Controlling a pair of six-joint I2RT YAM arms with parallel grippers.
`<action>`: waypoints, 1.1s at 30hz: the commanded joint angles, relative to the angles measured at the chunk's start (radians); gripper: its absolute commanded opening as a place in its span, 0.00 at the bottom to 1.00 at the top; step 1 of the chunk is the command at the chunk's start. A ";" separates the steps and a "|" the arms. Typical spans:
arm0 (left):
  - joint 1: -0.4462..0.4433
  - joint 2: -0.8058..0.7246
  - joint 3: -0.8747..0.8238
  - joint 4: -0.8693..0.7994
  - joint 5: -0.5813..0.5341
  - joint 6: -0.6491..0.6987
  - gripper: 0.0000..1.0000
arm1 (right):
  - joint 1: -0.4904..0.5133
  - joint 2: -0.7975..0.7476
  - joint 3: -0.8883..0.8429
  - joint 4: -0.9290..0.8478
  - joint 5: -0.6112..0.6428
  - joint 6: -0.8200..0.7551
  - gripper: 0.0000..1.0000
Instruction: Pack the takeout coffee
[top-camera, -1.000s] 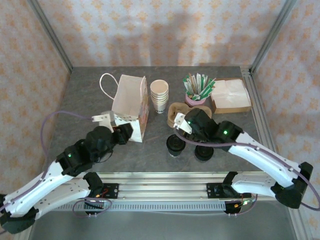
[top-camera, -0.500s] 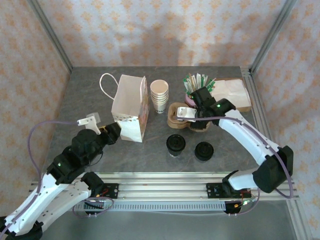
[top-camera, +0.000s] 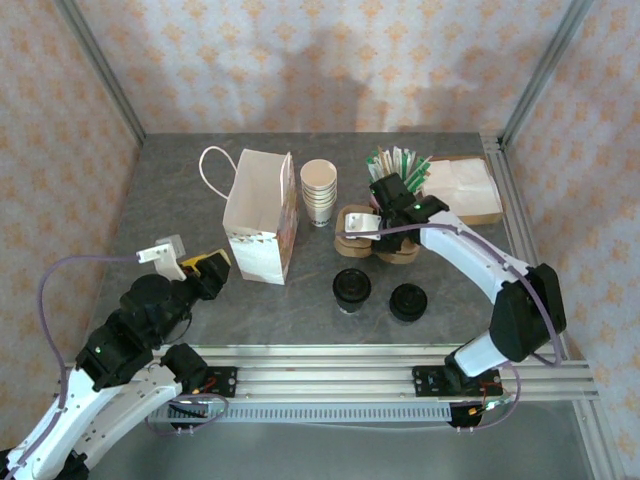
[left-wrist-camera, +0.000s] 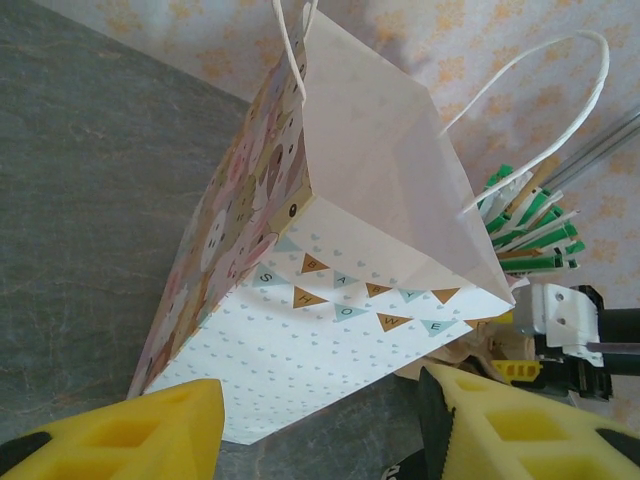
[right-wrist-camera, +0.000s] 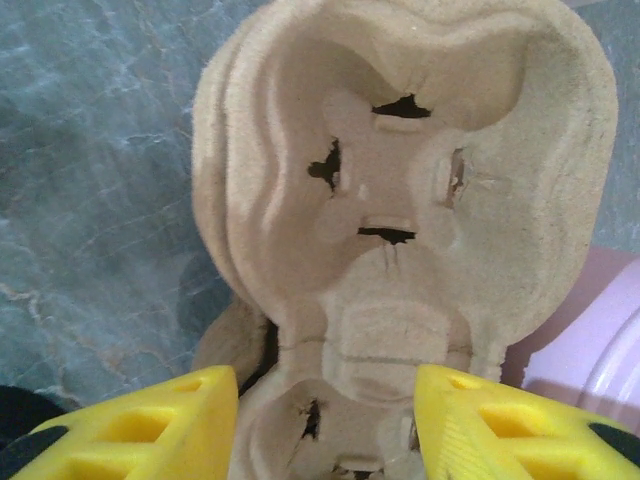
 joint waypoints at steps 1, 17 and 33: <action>0.006 -0.023 -0.015 -0.022 -0.040 0.037 0.55 | -0.013 0.018 -0.016 0.051 0.052 -0.015 0.51; 0.006 -0.081 -0.056 -0.005 -0.073 0.042 0.57 | -0.027 0.084 -0.004 0.085 0.116 -0.021 0.53; 0.006 -0.048 -0.061 0.025 -0.037 0.042 0.57 | -0.032 0.104 0.035 0.076 0.130 -0.008 0.52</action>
